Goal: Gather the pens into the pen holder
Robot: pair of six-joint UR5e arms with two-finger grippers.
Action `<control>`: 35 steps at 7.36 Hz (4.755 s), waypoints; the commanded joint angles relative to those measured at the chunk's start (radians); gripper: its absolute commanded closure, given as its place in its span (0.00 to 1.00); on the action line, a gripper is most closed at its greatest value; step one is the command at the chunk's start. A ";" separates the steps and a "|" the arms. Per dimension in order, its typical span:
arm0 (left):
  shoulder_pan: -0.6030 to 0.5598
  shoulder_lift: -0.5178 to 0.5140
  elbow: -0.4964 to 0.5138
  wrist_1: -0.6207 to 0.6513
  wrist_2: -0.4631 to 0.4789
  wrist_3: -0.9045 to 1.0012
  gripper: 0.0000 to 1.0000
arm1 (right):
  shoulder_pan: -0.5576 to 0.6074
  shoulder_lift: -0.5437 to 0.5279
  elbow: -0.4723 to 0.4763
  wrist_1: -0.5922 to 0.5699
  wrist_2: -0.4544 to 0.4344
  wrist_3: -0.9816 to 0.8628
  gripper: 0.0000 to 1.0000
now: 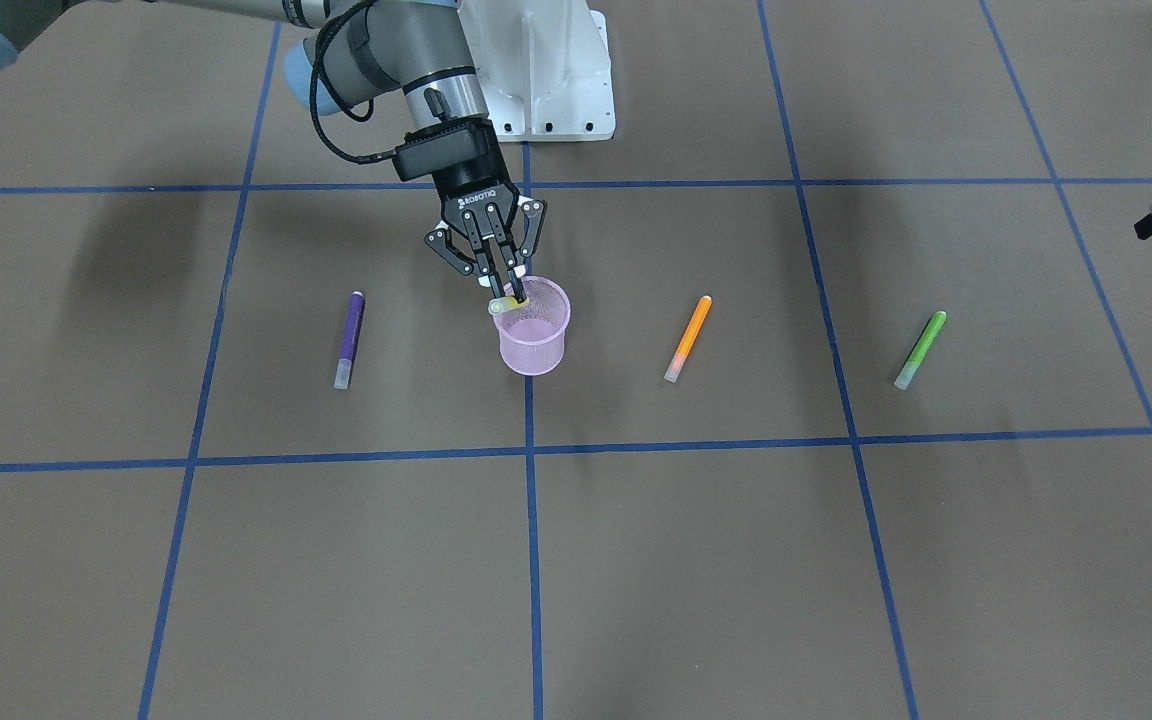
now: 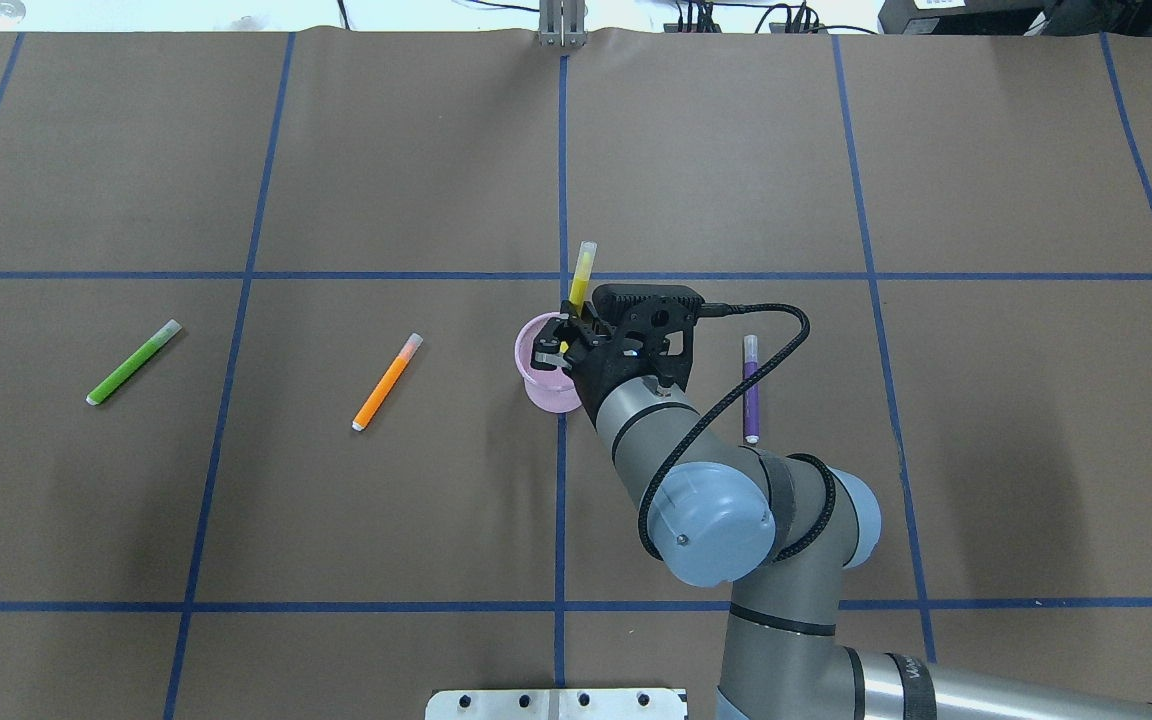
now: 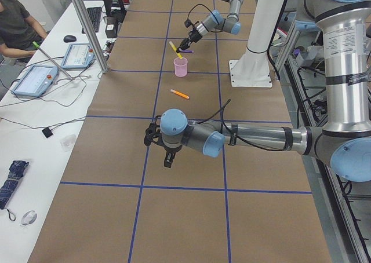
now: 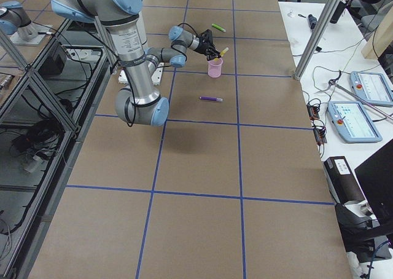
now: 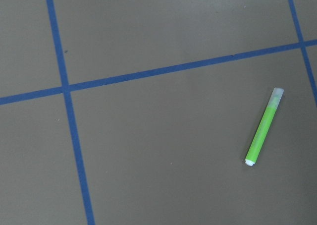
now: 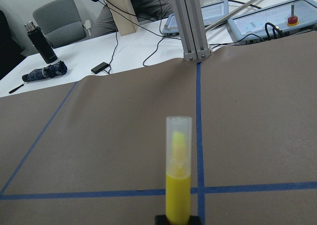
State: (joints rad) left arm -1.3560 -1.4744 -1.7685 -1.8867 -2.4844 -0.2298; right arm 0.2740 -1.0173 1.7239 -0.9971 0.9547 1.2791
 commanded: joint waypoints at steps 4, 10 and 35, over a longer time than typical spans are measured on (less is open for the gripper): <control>0.352 -0.193 0.015 0.009 0.223 -0.045 0.09 | 0.167 -0.169 0.182 -0.005 0.338 -0.006 0.00; 0.482 -0.230 0.128 0.032 0.360 0.070 0.01 | 0.845 -0.489 0.028 -0.009 1.319 -0.402 0.00; 0.682 -0.781 -0.075 0.407 0.456 -0.183 1.00 | 0.939 -0.598 0.006 -0.049 1.305 -0.741 0.00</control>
State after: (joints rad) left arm -0.7437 -2.1513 -1.8489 -1.4394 -2.0914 -0.2802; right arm 1.2127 -1.6158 1.7337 -1.0462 2.2619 0.5386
